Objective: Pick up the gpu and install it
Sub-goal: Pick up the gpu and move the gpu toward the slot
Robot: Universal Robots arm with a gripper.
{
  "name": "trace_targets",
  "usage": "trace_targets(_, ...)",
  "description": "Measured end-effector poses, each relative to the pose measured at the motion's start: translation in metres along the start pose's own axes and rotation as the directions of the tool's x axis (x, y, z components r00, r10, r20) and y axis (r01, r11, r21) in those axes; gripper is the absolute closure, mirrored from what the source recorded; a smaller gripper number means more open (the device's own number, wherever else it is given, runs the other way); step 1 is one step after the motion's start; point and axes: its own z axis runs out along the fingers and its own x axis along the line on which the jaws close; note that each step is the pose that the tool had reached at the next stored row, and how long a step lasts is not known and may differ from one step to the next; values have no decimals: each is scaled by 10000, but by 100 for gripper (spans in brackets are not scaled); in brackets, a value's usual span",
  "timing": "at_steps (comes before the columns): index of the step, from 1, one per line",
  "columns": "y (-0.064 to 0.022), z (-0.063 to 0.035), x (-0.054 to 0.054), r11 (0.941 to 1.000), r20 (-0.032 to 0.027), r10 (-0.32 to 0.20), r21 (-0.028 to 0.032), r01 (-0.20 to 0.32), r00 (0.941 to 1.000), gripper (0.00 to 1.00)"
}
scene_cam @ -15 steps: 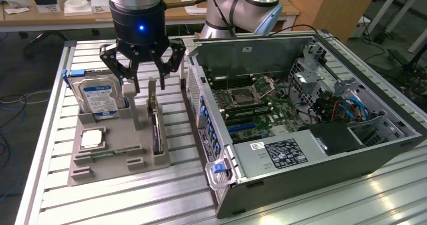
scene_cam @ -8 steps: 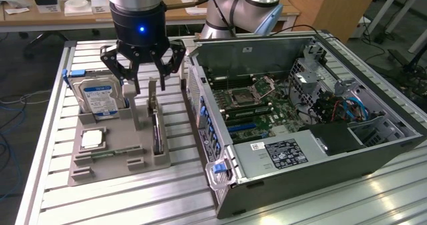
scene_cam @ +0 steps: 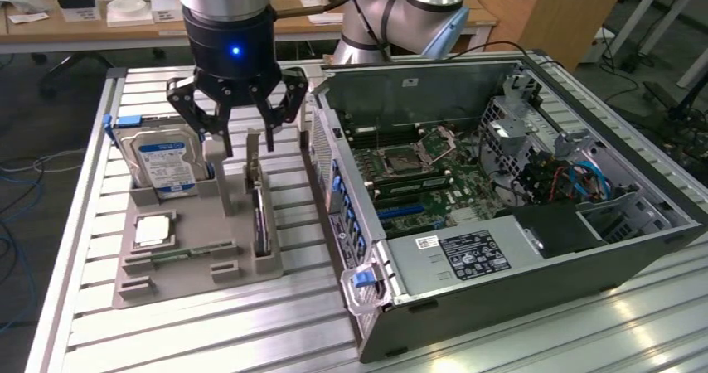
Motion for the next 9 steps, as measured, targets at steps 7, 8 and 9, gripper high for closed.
trace_targets(7,-34,18,0,10000,-9,-3,-3,3,10000,47)
trace_targets(8,-40,33,0,10000,-27,-4,-2,4,10000,47)
trace_targets(9,-47,50,0,10000,-47,-5,-1,5,10000,47)
